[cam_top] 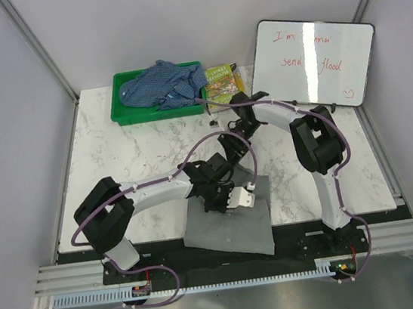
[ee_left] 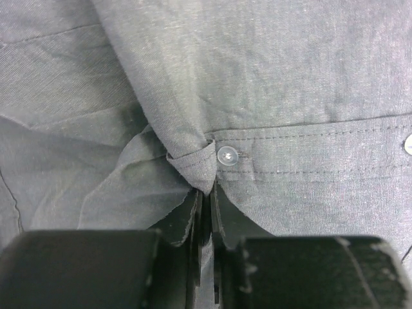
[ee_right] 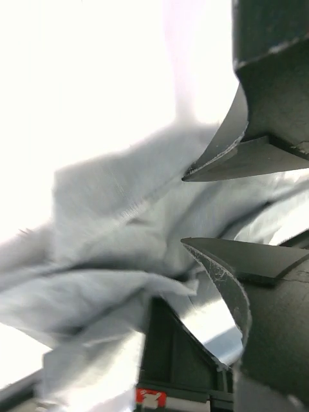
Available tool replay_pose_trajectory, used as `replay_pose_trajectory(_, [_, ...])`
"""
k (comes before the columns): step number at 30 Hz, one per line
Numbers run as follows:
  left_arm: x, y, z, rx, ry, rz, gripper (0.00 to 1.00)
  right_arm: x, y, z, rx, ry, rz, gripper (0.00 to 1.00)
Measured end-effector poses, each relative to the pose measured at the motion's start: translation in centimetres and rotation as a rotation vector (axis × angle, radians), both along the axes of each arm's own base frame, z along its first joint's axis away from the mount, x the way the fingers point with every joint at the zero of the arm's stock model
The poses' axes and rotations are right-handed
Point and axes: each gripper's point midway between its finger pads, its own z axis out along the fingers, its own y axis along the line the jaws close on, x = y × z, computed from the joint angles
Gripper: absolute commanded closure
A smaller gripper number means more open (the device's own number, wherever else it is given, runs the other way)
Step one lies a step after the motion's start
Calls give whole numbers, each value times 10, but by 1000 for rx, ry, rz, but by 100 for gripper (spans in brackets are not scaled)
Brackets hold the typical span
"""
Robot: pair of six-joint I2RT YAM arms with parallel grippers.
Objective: Fold and stack the long sleeve shirts
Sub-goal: Fold the shirt
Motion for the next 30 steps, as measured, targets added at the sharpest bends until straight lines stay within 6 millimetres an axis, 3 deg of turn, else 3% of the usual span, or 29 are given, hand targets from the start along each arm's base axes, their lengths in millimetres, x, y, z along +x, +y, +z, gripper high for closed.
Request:
replay_pose_trajectory(4, [1,0,4,2,12,30,71,41,-3,23,7,-130,-26,52])
replay_pose_trajectory(8, [7,-7,19,-14,12,38,67,56,-8,27,-9,-179,-31,56])
replay_pose_trajectory(12, [10,-16,32,-42,16,33,66,54,-11,14,-40,-165,-14,62])
replay_pose_trajectory(16, [6,-10,33,-27,50,38,63,46,-12,3,-59,-136,7,66])
replay_pose_trajectory(17, [5,-9,33,-25,56,38,56,44,-13,1,-62,-130,13,66])
replay_pose_trajectory(20, [3,-9,38,-27,77,36,53,34,-13,-6,-71,-109,34,69])
replay_pose_trajectory(22, [3,-11,38,-28,86,33,40,27,-12,-11,-79,-92,48,70])
replay_pose_trajectory(30, [2,-10,22,13,117,35,40,21,-8,-25,-81,-59,64,69])
